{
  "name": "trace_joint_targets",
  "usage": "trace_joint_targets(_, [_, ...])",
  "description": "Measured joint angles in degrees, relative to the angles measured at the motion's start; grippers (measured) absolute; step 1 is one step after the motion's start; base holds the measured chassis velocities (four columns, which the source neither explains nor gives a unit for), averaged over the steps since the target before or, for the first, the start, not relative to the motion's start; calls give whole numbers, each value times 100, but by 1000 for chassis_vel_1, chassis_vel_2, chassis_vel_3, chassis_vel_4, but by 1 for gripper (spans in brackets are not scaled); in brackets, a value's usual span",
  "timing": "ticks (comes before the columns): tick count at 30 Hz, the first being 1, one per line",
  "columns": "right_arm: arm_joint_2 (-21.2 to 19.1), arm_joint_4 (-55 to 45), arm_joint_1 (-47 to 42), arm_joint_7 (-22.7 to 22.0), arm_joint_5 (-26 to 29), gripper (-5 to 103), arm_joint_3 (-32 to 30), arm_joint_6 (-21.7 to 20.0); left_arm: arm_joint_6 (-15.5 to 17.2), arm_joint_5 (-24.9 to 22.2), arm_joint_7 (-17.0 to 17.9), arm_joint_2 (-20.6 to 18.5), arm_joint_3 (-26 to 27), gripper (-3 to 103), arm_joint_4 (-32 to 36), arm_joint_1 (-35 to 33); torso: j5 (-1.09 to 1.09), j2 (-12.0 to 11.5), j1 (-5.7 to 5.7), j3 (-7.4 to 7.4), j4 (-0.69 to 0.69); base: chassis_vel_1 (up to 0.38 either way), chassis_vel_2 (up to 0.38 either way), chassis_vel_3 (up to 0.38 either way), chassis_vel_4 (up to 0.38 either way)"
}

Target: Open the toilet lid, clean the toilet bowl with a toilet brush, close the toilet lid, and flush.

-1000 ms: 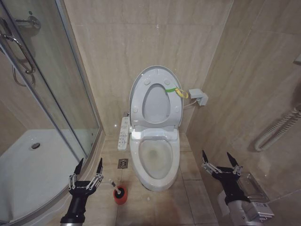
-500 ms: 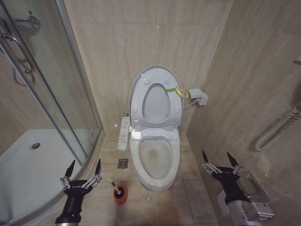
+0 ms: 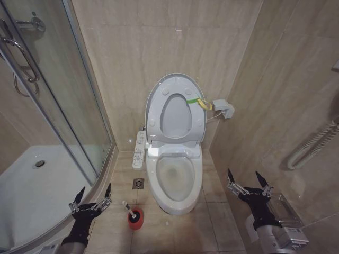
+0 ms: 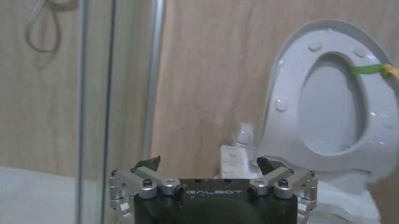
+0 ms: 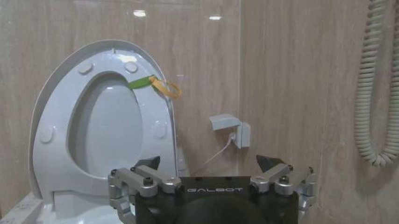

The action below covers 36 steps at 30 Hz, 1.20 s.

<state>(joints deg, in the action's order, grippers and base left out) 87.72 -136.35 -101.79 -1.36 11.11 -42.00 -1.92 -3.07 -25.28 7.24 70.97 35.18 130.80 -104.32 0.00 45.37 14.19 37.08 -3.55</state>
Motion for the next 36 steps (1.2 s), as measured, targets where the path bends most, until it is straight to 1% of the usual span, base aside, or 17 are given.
trace_joint_targets(1, [0,0,0,0,0,100,0,0,91,1,-70,1,26,100,53,-8,0,-1,0,-1,0,0,0,0,0])
trace_joint_targets(2, [0,0,0,0,0,100,0,0,91,1,-70,1,26,100,53,-8,0,-1,0,-1,0,0,0,0,0])
trace_joint_targets(3, [0,0,0,0,1,100,0,0,165,15,-159,-6,70,100,96,-15,0,-2,-1,-1,0,0,0,0,0])
trace_joint_targets(5, [0,0,0,0,0,100,0,0,177,130,-234,-13,126,100,139,-22,0,-3,-1,-2,0,0,0,0,0])
trace_joint_targets(7, [0,0,0,0,0,100,0,0,171,347,-161,-1,166,100,207,-34,0,-4,-1,-2,0,0,0,0,0])
trace_joint_targets(8, [0,0,0,0,0,100,0,0,171,347,-161,-1,166,100,207,-34,0,-4,-1,-2,0,0,0,0,0])
trace_joint_targets(10, [0,0,0,0,1,100,0,0,116,639,-118,20,201,100,295,-83,0,-5,-1,-3,0,0,0,0,0])
trace_joint_targets(11, [0,0,0,0,1,100,0,0,95,683,-122,23,197,100,352,-119,0,-5,-2,-3,0,0,0,0,0])
trace_joint_targets(17, [0,0,0,0,0,100,0,0,85,636,-118,37,39,100,608,-298,1,-7,-2,-4,0,0,0,0,0])
trace_joint_targets(20, [0,0,0,0,0,100,0,0,29,813,-108,93,-76,100,684,-417,1,-7,-2,-4,0,0,0,0,0])
trace_joint_targets(25, [0,0,0,0,0,100,0,0,-47,897,-106,106,-102,100,658,-451,0,-8,-3,-4,0,0,0,0,0])
trace_joint_targets(29, [0,0,0,0,1,100,0,0,-67,952,-50,130,-110,100,698,-458,1,-8,-3,-5,0,0,0,0,0])
trace_joint_targets(32, [0,0,0,0,0,100,0,0,-32,1104,167,162,-135,100,701,-477,1,-9,-3,-5,0,0,0,0,0])
trace_joint_targets(36, [0,0,0,0,0,100,0,0,-16,1129,207,166,-139,100,702,-479,1,-9,-3,-5,0,0,0,0,0])
